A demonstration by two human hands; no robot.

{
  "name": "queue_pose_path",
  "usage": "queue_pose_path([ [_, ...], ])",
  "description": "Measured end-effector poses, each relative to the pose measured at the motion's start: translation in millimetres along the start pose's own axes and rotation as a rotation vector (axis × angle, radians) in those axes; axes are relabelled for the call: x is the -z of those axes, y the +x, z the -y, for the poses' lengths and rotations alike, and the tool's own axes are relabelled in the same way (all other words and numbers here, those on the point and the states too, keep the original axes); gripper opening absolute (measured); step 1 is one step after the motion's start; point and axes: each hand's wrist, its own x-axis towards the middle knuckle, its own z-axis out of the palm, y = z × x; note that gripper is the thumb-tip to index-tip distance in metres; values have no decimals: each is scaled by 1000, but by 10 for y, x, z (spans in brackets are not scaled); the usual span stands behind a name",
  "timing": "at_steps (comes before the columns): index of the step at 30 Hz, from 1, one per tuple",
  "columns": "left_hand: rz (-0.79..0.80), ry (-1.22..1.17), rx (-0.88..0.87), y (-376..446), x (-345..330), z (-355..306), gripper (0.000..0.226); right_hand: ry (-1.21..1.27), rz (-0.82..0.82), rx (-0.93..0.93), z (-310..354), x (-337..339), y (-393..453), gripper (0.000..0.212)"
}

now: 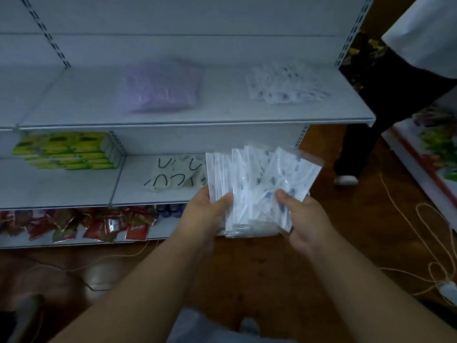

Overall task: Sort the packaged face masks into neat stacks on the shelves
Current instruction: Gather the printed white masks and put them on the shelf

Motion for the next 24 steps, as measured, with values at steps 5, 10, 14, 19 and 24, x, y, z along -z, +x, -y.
queue_pose_path([
  [5, 21, 18, -32, 61, -240, -358, 19, 79, -75, 15, 428, -45, -60, 17],
  [10, 68, 86, -100, 380, -337, -799, 19, 84, -90, 126, 729, -296, 150, 17],
  [14, 71, 94, -62, 686, -517, -1049, 21, 84, -124, 188, 922, -292, 399, 24],
  [19, 76, -27, 53, 1091, -878, -1236, 18, -24, -195, 203, 1314, -114, 881, 22],
  [24, -69, -23, -33, 1735, -1343, -1454, 14, -153, -168, 267, 1883, -10, 1582, 21],
])
